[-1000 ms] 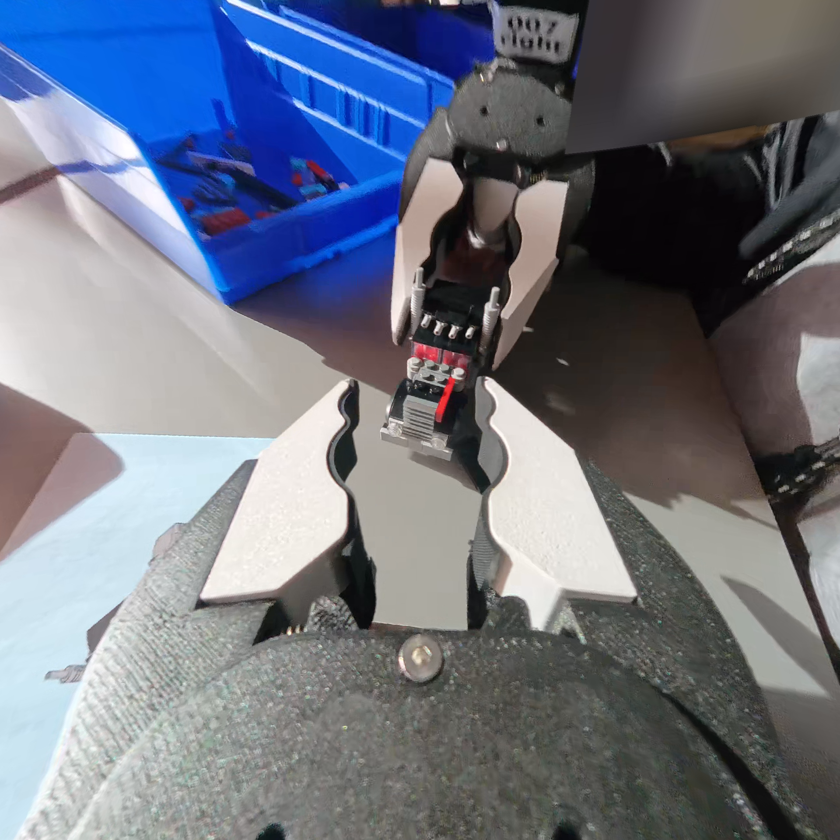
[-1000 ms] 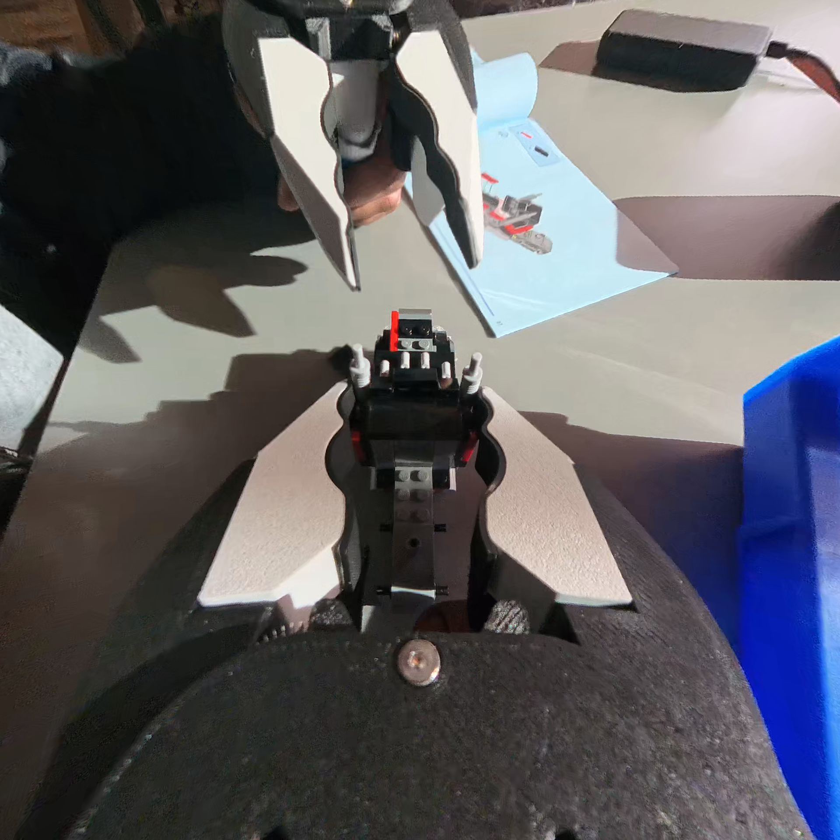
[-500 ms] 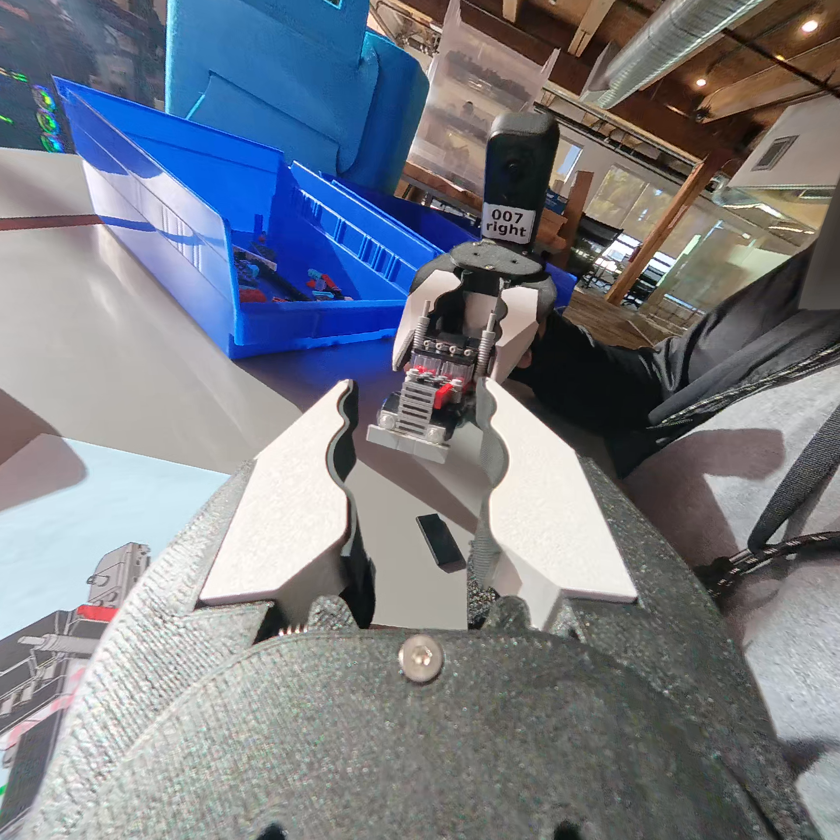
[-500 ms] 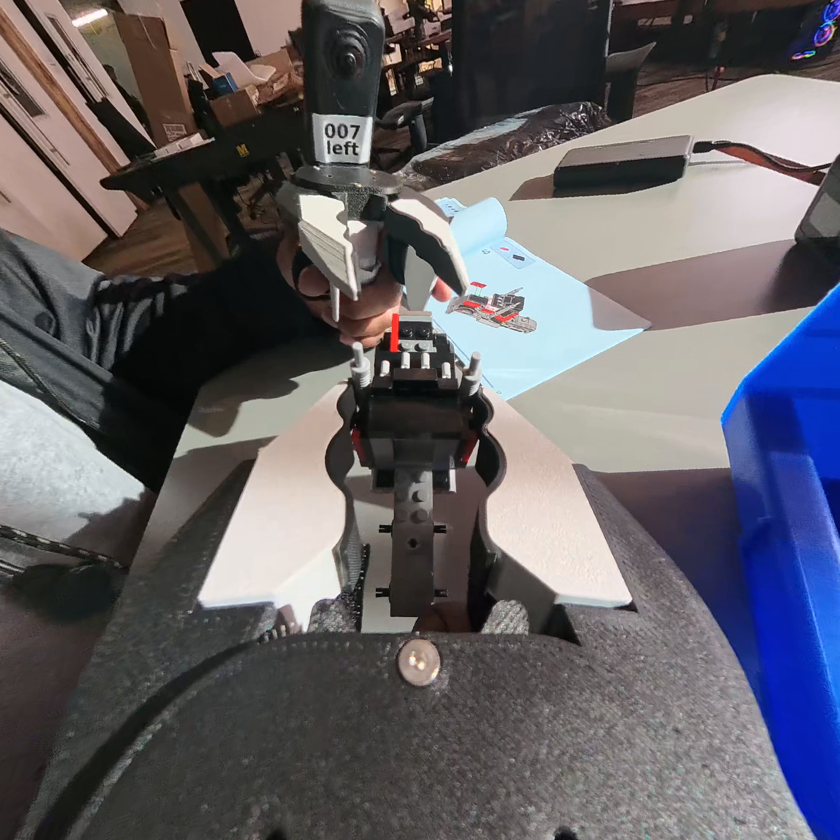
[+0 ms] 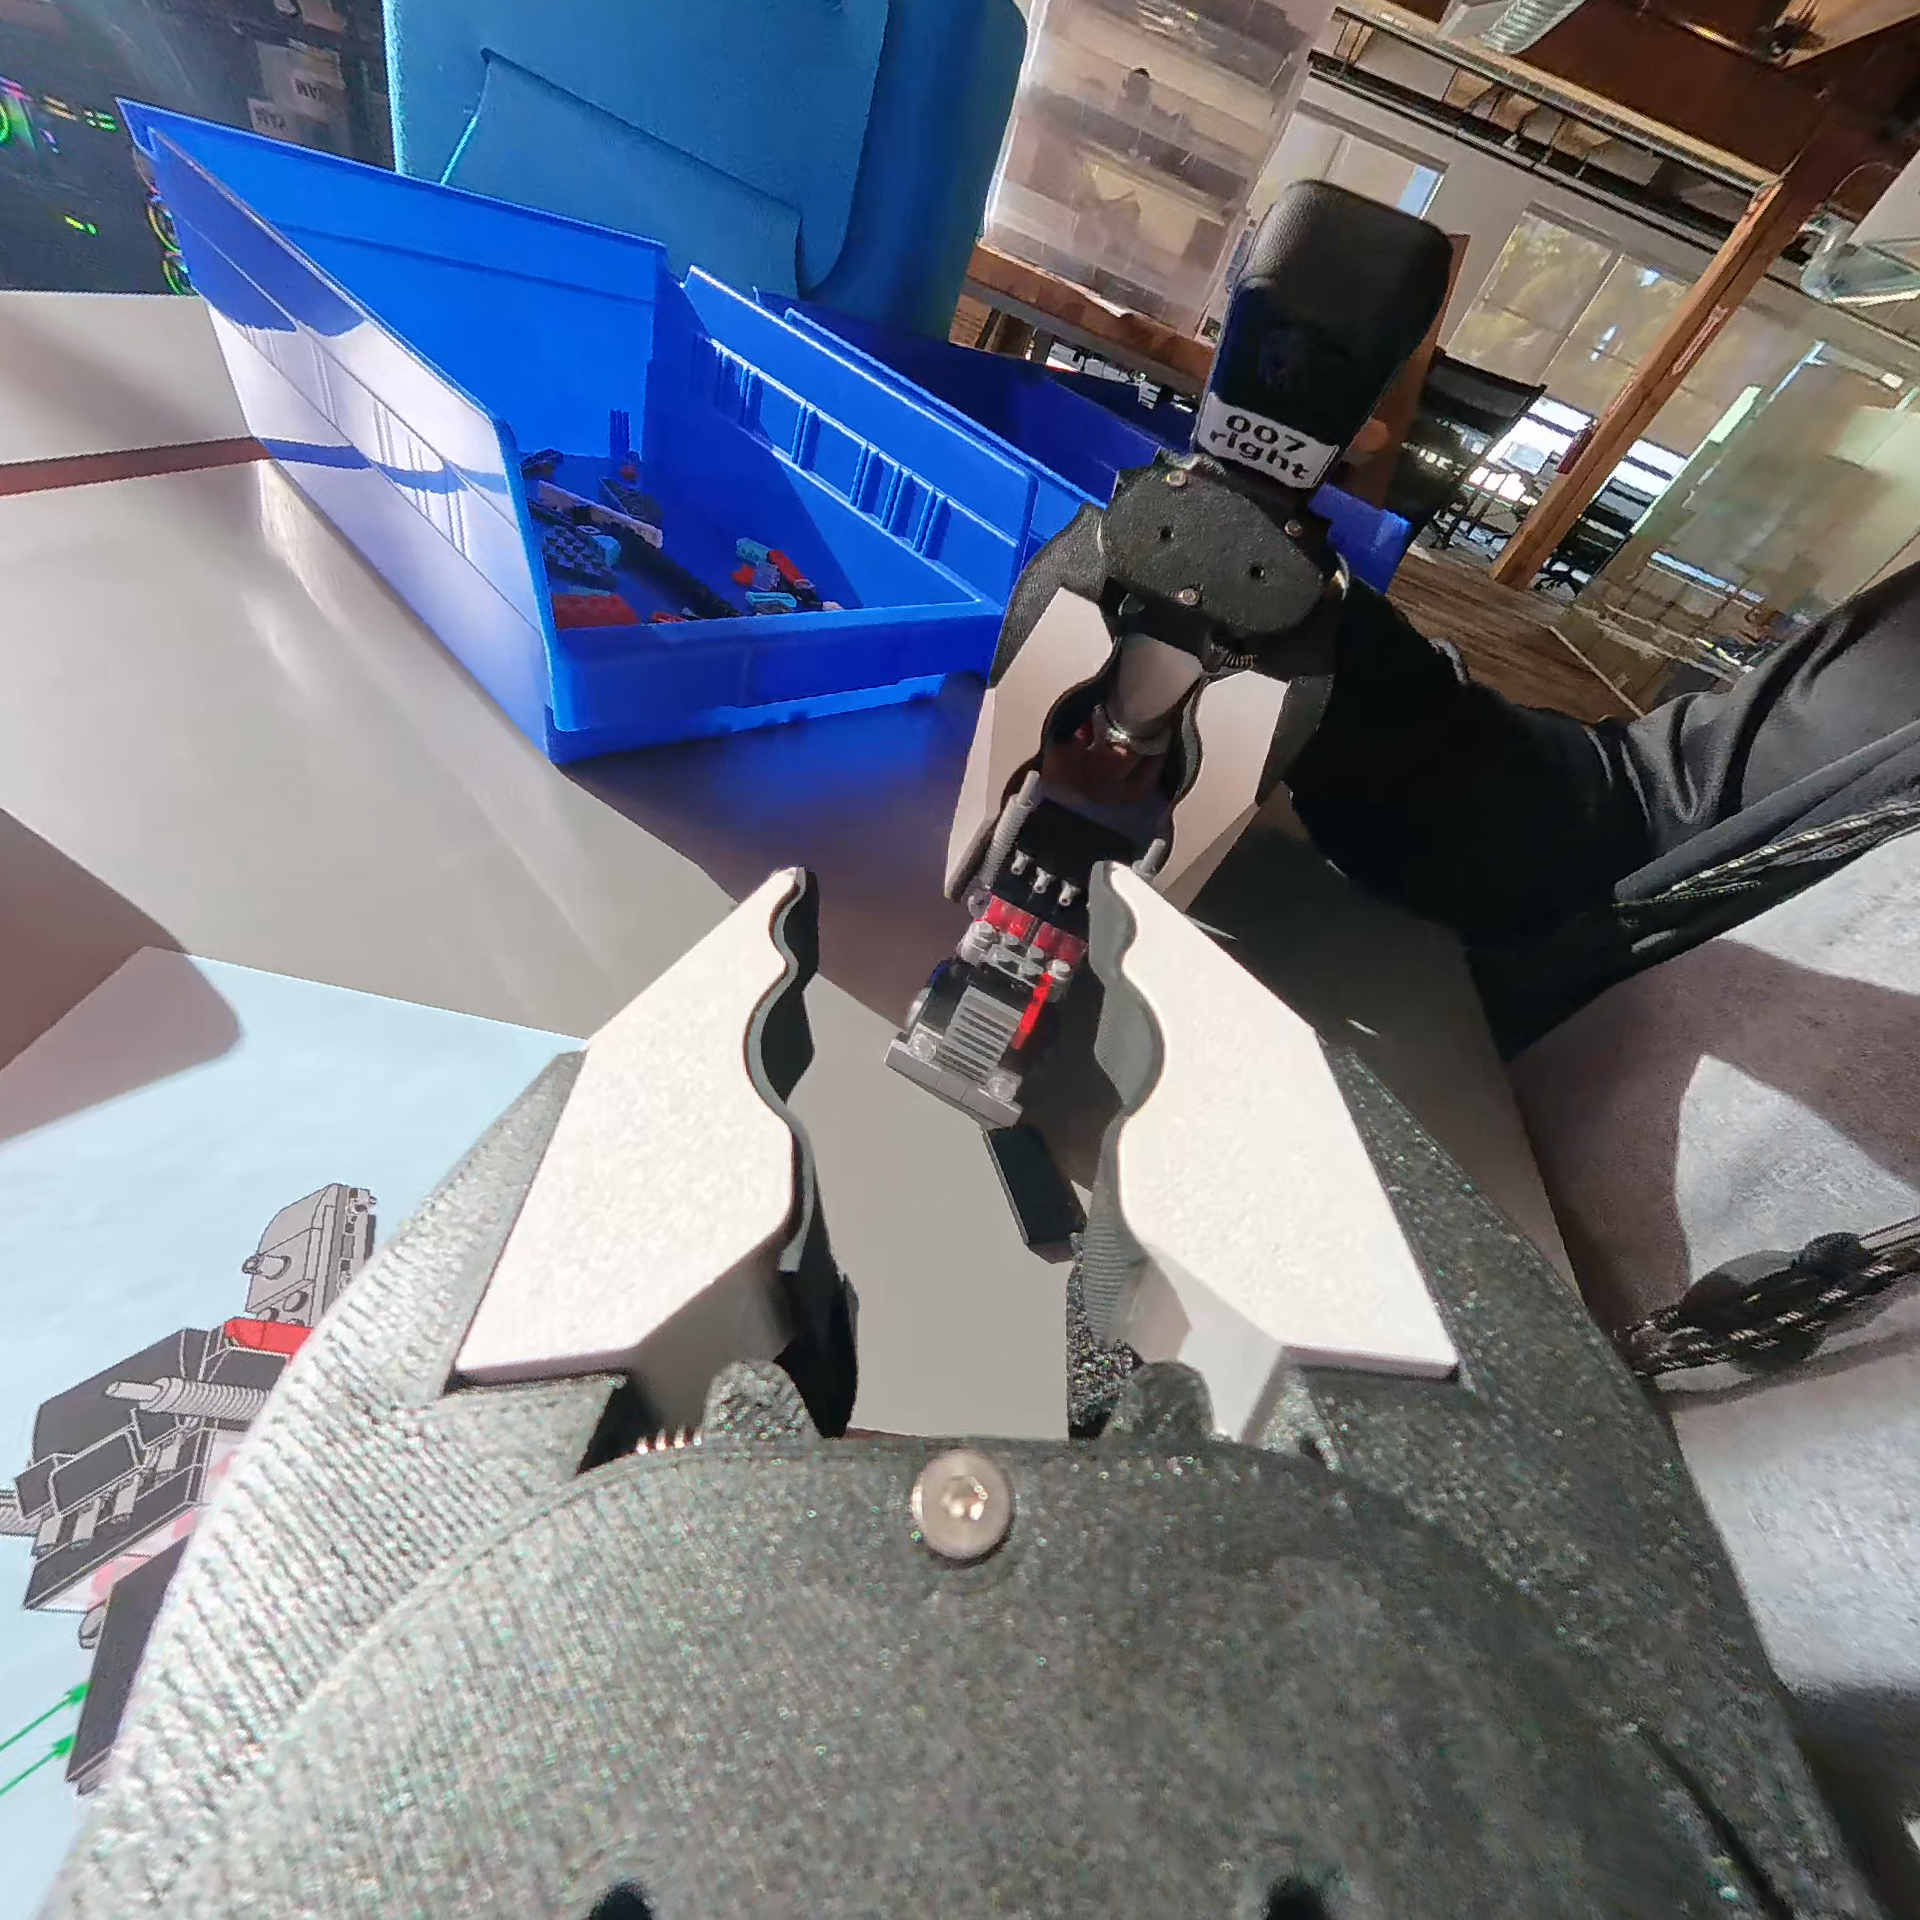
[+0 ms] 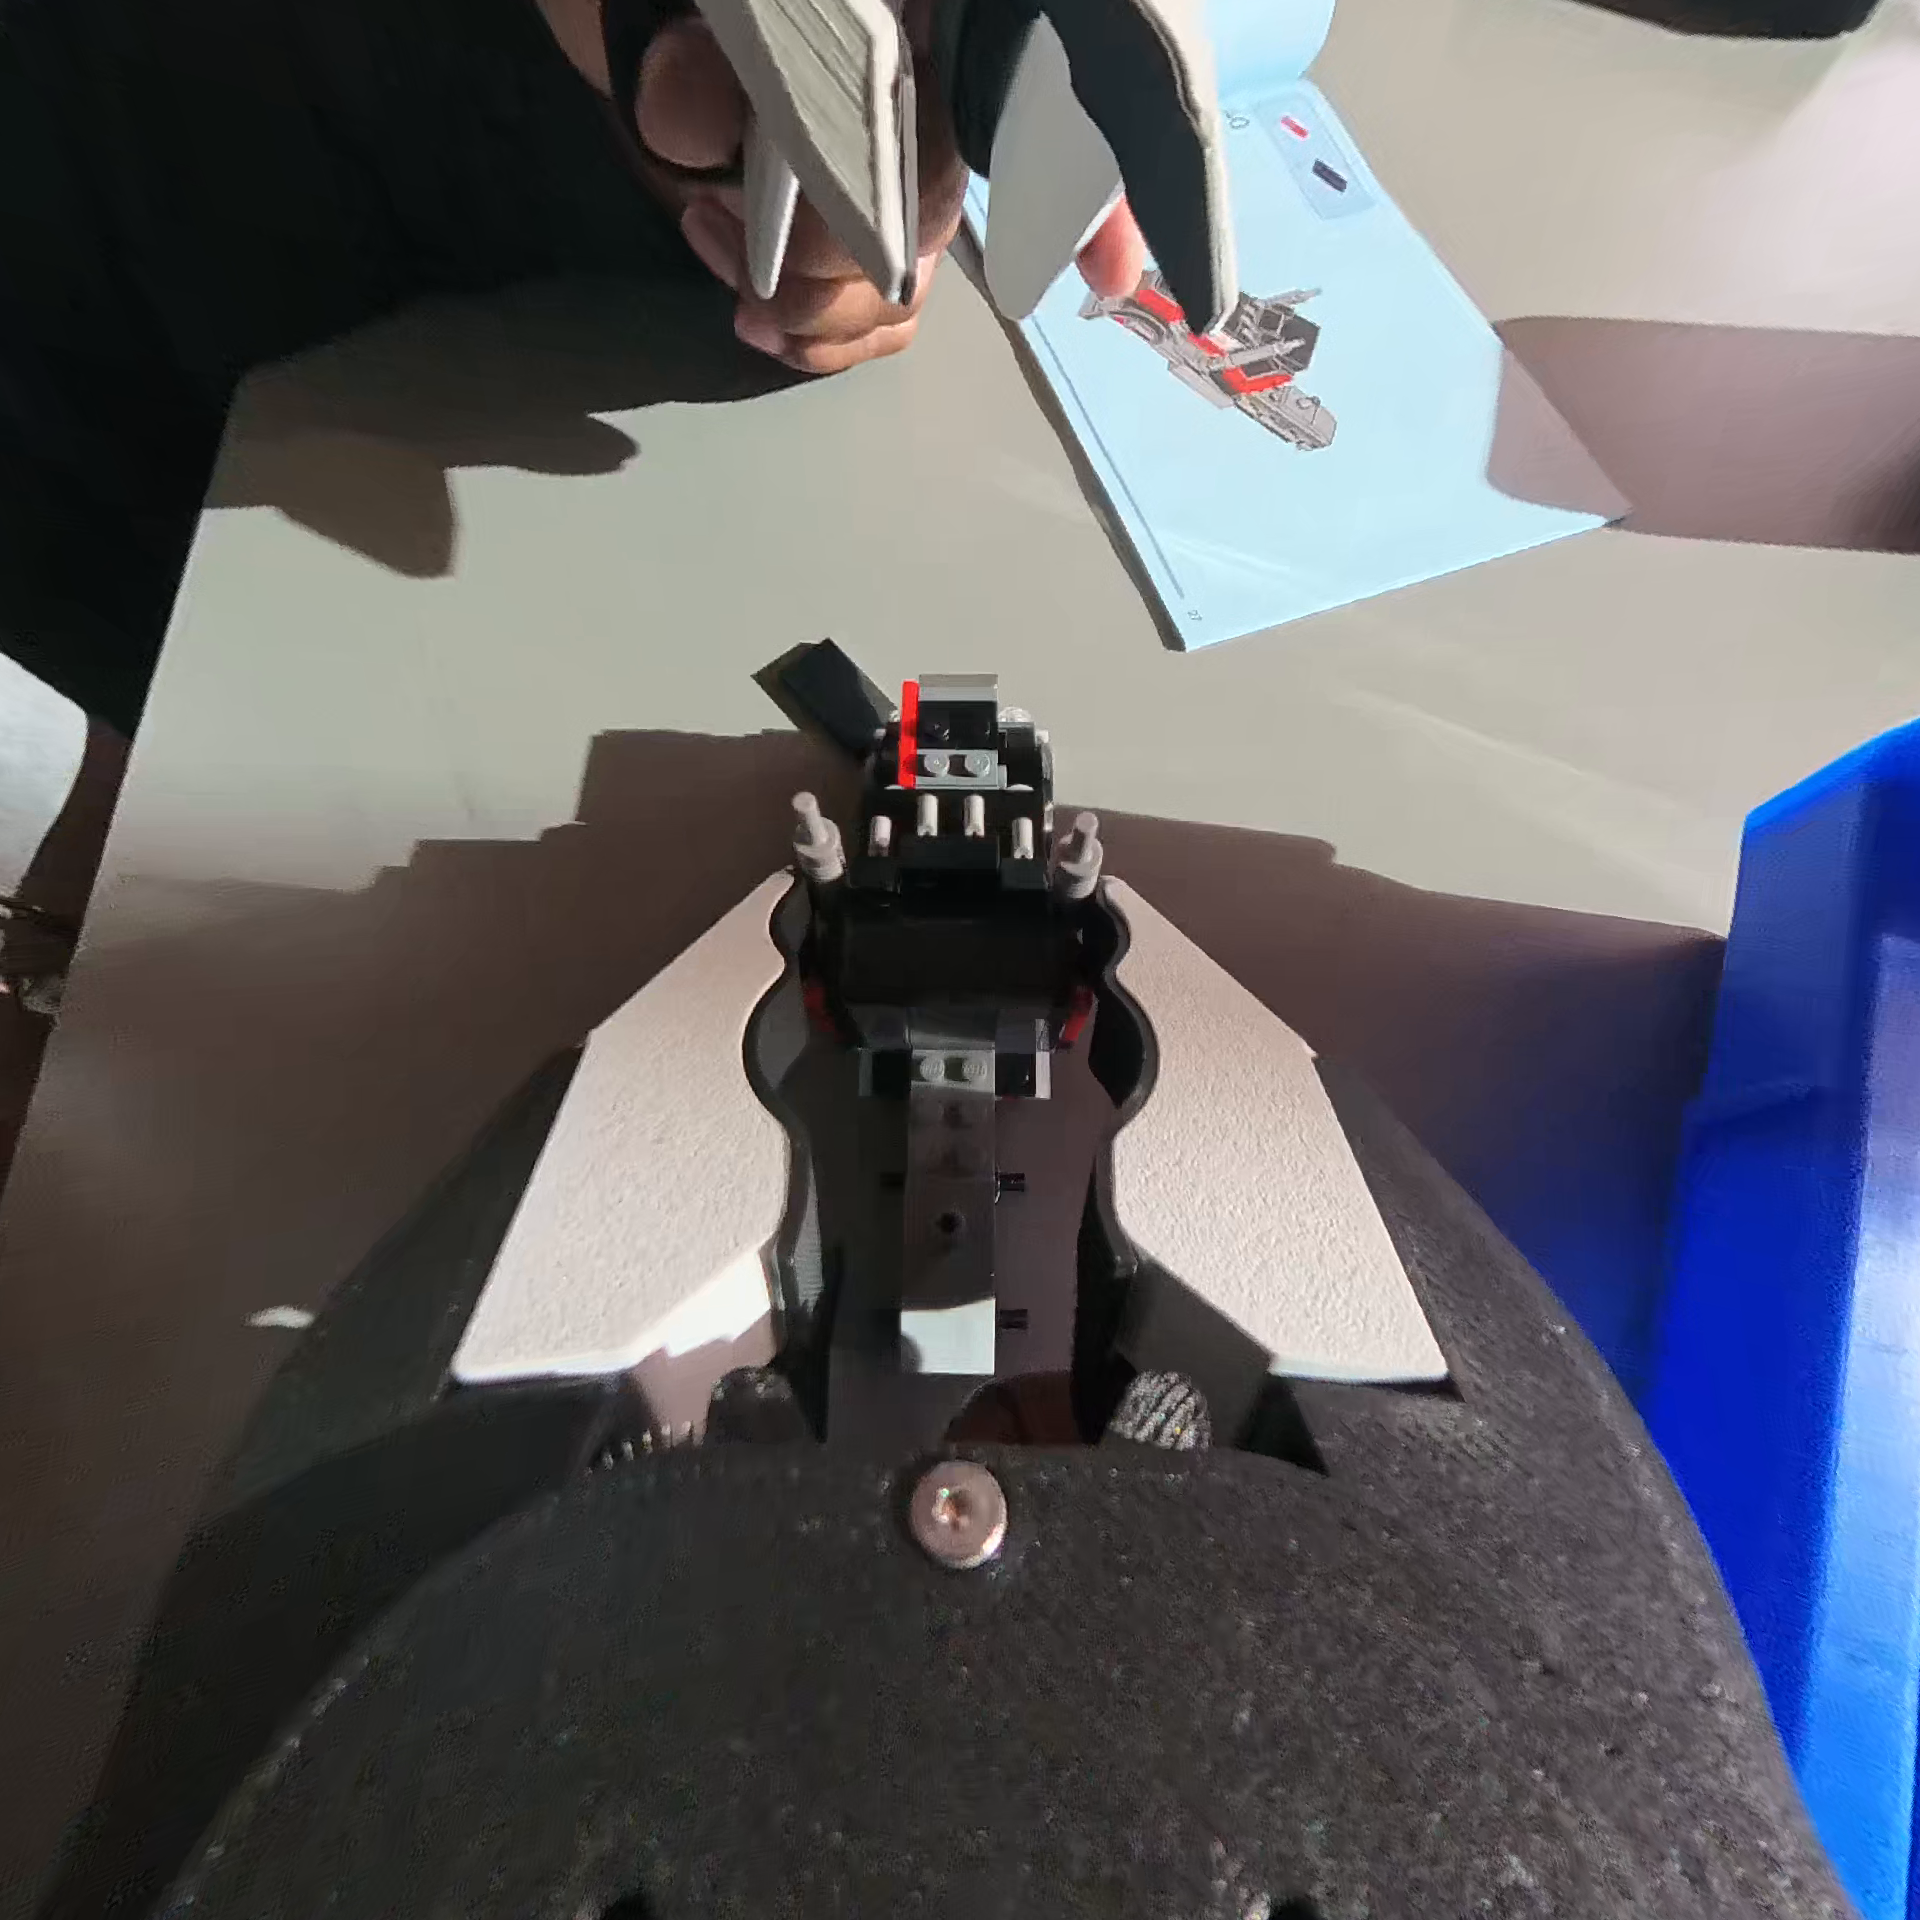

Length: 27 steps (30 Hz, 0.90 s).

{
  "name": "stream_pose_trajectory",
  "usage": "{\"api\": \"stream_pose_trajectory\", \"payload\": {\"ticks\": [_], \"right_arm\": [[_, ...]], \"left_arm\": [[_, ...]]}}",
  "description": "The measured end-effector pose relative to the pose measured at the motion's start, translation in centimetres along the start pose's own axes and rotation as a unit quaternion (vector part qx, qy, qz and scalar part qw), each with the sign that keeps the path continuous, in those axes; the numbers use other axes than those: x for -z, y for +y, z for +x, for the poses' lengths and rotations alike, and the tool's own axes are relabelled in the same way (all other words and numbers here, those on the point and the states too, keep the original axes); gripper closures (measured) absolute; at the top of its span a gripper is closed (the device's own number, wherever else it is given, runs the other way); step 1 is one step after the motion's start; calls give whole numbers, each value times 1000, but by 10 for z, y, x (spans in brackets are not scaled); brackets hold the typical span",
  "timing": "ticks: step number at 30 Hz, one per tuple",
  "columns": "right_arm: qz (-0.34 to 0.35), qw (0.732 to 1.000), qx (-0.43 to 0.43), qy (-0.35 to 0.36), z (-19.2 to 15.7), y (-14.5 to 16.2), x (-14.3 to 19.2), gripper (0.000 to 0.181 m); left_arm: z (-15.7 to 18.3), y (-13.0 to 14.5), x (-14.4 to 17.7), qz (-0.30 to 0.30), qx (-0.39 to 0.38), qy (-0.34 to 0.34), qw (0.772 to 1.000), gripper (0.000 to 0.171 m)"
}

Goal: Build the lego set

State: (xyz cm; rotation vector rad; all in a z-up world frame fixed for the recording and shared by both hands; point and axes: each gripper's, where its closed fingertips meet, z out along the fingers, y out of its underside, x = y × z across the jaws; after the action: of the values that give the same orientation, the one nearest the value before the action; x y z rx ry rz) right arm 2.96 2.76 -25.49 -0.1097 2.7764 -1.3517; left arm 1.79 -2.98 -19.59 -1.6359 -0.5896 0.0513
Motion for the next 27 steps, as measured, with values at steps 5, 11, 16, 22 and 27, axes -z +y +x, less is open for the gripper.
{"api": "stream_pose_trajectory", "payload": {"ticks": [5,11,16,22,27], "right_arm": [[-15,999,-11,43,3,-6,13,117],[-40,977,-80,195,1,2,91,118],[-84,944,-175,266,-27,67,144,130],[-109,922,-246,277,-43,132,146,137],[-138,919,-233,285,-40,145,145,147]], "left_arm": [[5,3,2,-6,-9,0,1000,118],[14,4,8,-2,-22,-5,1000,118],[18,-2,9,4,-27,-5,1000,118],[22,1,3,-5,-27,1,1000,118],[22,3,2,-3,-22,-3,1000,118]]}}
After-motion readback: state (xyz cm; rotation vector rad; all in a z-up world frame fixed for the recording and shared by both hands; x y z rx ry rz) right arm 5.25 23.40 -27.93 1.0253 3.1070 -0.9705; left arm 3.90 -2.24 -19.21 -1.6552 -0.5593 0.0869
